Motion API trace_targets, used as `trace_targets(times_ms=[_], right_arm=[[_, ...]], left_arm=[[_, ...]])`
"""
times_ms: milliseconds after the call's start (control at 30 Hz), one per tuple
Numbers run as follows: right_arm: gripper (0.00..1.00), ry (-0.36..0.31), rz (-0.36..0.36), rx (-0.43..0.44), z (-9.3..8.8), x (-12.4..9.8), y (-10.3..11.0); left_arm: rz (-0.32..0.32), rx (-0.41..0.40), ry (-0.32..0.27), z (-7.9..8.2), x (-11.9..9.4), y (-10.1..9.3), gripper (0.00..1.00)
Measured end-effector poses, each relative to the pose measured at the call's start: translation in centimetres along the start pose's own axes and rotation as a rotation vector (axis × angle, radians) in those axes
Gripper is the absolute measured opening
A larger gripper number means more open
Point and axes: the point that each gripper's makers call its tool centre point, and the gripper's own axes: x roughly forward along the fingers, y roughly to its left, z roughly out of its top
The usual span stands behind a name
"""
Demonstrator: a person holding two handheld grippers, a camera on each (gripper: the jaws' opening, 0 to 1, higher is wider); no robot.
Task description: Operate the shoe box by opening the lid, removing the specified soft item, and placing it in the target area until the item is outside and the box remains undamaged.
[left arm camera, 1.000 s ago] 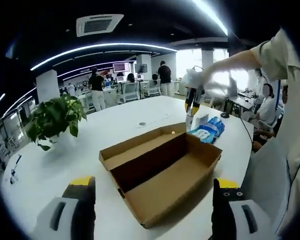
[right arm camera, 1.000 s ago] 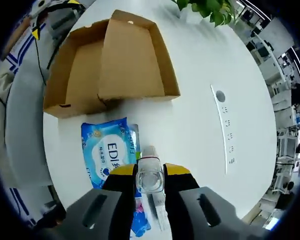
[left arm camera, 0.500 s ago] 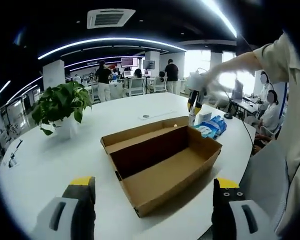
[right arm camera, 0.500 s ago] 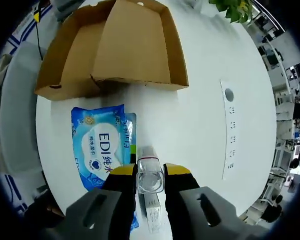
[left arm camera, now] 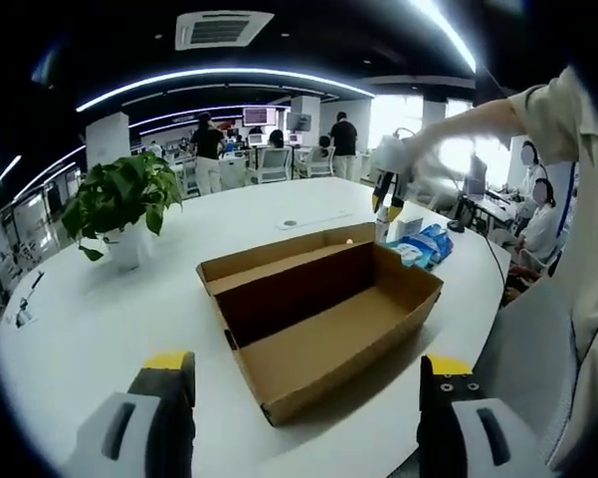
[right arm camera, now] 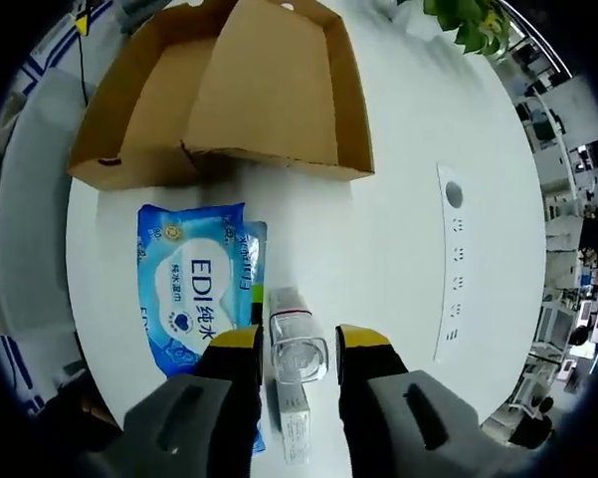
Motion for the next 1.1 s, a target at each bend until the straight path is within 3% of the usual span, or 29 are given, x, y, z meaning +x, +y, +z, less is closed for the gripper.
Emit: trace_targets(times_ms=[167, 267, 400, 567, 633, 800, 1000, 1100], right_arm=[[0.32, -0.013, -0.01, 0.007, 0.0, -0.3, -0.4], [0.32, -0.047, -0.023, 0.048, 0.4, -0.8, -1.0], [0.34, -0.103, -0.05, 0.138, 1.4, -1.9, -1.3], [0.36, -0.145, -0.073, 0.315, 2.5, -3.0, -1.6], [0.36, -0.161, -0.091, 0.367, 2.9, -3.4, -2.0], [0.37, -0.2, -0.073, 0.435, 4.0, -3.8, -1.7], [0.32, -0.241, -0.01, 0.634, 6.1, -3.2, -1.1], [0.31, -0.263, -0.004, 0.684, 7.2, -2.7, -1.2]], left_arm=[[0.008, -0.008, 0.0, -0.1, 0.3, 0.0, 0.91], [0.027, -0.005, -0.006, -0.2, 0.6, 0.3, 0.88], [0.067, -0.039, -0.011, -0.2, 1.0, 1.0, 0.82], [0.105, -0.051, -0.029, 0.2, 1.1, 1.7, 0.64], [0.13, -0.077, -0.003, -0.3, 1.2, 2.2, 0.58], [0.172, -0.068, 0.044, -1.2, 1.5, 2.9, 0.49], [0.226, -0.148, 0.07, -2.3, 1.5, 3.8, 0.31], [0.24, -0.191, 0.084, -2.9, 1.6, 4.2, 0.29]])
